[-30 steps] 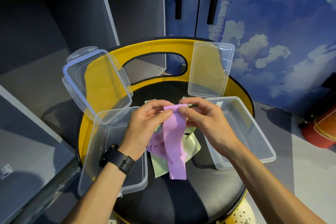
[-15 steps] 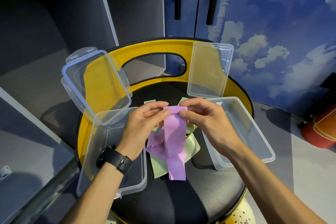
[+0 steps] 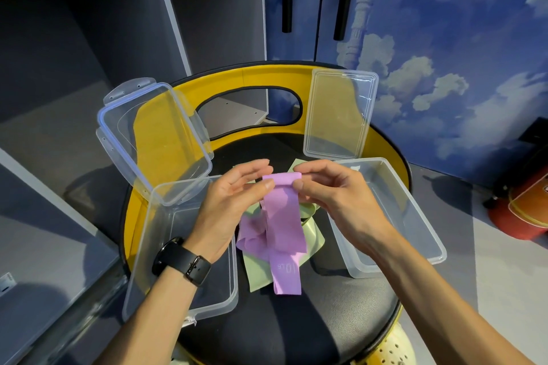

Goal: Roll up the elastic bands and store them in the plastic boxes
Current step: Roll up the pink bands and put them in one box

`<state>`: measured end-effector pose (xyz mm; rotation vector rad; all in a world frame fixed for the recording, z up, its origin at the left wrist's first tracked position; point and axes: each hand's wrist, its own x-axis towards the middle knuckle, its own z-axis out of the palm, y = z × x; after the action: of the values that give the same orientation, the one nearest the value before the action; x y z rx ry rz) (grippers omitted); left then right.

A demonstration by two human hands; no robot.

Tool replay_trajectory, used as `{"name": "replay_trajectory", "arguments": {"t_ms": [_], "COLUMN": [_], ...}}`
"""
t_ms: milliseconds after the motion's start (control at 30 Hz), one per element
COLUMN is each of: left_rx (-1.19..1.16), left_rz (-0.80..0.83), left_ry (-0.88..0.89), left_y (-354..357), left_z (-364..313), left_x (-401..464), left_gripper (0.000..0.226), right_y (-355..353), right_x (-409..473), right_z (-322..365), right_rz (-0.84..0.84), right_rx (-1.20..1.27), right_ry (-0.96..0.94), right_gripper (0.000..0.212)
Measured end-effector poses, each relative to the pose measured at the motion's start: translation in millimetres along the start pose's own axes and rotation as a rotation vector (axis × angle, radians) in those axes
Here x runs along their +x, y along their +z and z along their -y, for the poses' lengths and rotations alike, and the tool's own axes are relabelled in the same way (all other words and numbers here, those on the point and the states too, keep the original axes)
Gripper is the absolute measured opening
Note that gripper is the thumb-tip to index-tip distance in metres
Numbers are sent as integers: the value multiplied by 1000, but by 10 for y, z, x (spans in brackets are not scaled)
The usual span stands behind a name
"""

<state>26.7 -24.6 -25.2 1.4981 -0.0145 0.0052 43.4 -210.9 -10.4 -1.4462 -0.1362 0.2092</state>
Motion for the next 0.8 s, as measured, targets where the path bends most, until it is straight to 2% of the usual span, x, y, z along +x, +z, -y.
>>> {"name": "replay_trajectory", "arguments": {"t_ms": [167, 333, 467, 633, 800], "left_rx": [61, 23, 27, -2, -20], "left_rz": [-40, -57, -62, -20, -59], "left_ry": [-24, -20, 10, -11, -64], "left_y": [14, 1, -11, -1, 16], "left_z": [23, 26, 27, 9, 12], "left_x": [-4, -3, -13, -8, -9], "left_gripper": [26, 26, 26, 31, 37], "right_y": [0, 3, 2, -6, -12], "right_x": [-8, 16, 12, 20, 31], "right_z": [-5, -18, -35, -39, -51], "right_rz": [-6, 4, 2, -37, -37], "right_rx": [-28, 59, 46, 16, 21], "right_ry": [-18, 28, 82, 29, -10], "right_gripper": [18, 29, 22, 19, 18]}}
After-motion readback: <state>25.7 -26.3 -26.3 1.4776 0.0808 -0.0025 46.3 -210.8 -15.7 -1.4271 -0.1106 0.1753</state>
